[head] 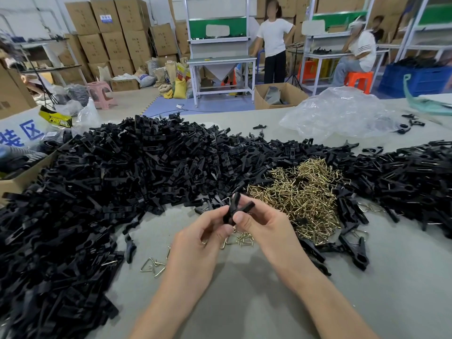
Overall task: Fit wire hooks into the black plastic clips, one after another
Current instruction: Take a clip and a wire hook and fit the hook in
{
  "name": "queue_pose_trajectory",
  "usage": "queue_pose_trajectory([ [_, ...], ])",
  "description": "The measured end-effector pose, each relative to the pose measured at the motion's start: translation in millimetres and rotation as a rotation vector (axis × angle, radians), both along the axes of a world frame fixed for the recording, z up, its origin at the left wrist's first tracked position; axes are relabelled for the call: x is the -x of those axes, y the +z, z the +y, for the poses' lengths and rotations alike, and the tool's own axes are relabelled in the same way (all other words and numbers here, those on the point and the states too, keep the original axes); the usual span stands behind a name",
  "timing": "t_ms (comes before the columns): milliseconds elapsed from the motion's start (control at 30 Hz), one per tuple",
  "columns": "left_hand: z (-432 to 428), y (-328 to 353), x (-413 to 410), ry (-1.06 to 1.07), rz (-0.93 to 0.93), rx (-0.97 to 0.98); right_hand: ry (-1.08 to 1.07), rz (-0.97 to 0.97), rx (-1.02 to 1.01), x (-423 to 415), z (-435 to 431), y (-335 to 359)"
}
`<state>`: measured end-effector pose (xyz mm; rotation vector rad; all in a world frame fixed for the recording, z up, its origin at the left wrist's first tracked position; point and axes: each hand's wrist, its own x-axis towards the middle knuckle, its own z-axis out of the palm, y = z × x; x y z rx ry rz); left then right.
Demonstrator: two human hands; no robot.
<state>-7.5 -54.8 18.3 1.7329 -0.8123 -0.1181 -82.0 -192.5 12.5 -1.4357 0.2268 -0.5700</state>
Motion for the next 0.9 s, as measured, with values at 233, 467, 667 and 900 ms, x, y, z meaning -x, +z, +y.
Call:
queue_pose_trajectory([
  [233,1.8,-2.5,-6.4,0.037,0.024,0.002,0.031,-0.076,-0.066,-0.6,2.7,-0.7],
  [467,21.0,-10.3,-25.2,0.053,-0.451,-0.727,-0.145,-0.034,-0.047,0.7,-2.0,0.5],
  [667,16.9,-8.7,-22.1,0.035,-0.499,-0.666,-0.131,-0.004,0.064,-2.7,0.6,-2.1],
  [900,13.9,-12.4,-24.3,0.035,-0.412,-0.480,-0.116,0.041,0.130,-5.1,3.2,-7.6],
])
